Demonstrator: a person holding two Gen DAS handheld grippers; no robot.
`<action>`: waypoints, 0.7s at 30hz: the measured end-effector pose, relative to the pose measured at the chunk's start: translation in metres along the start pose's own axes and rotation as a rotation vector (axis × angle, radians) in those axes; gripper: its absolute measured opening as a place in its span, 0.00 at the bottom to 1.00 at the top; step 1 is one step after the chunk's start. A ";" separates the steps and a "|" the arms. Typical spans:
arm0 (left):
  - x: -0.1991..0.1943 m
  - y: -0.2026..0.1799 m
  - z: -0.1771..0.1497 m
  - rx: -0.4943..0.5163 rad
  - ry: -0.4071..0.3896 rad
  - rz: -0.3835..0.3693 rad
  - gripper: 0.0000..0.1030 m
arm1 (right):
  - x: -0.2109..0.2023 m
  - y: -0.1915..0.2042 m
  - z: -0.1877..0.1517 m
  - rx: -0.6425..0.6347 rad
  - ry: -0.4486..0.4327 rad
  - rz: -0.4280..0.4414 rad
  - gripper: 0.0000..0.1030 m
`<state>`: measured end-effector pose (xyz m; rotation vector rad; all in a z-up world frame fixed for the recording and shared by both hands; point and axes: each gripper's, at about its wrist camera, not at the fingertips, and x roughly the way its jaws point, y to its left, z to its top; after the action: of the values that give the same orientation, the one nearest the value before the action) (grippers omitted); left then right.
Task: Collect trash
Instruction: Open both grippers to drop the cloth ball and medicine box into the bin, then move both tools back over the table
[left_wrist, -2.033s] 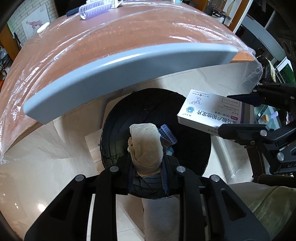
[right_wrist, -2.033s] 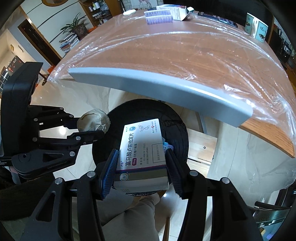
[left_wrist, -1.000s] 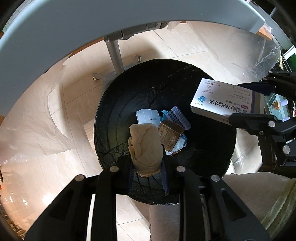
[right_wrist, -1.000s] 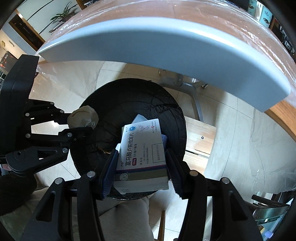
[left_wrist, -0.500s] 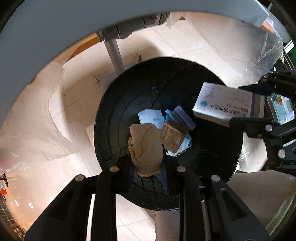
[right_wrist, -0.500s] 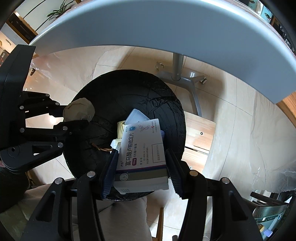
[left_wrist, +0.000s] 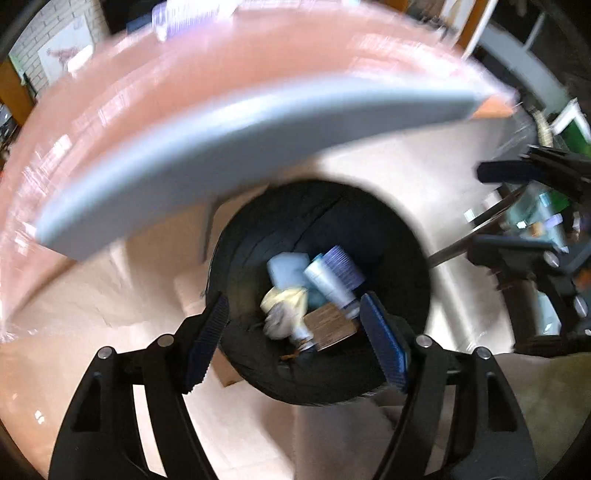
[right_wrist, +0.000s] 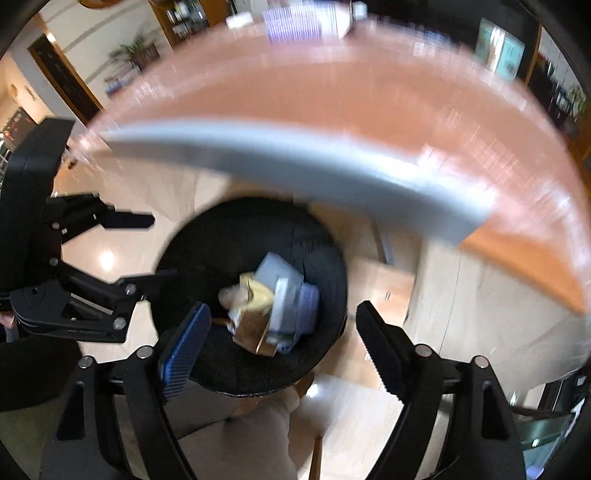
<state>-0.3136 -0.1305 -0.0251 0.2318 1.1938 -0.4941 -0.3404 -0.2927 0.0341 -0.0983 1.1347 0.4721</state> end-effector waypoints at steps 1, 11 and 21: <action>-0.012 -0.001 0.001 0.013 -0.030 -0.014 0.74 | -0.010 0.000 0.005 -0.005 -0.033 -0.007 0.89; -0.088 0.032 0.080 -0.025 -0.336 0.224 0.96 | -0.051 -0.041 0.115 0.198 -0.245 -0.097 0.96; -0.051 0.085 0.150 0.093 -0.321 0.279 0.96 | 0.017 -0.061 0.238 0.358 -0.166 -0.007 0.96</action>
<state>-0.1625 -0.1076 0.0693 0.3779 0.8105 -0.3274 -0.1077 -0.2687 0.1119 0.2447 1.0393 0.2596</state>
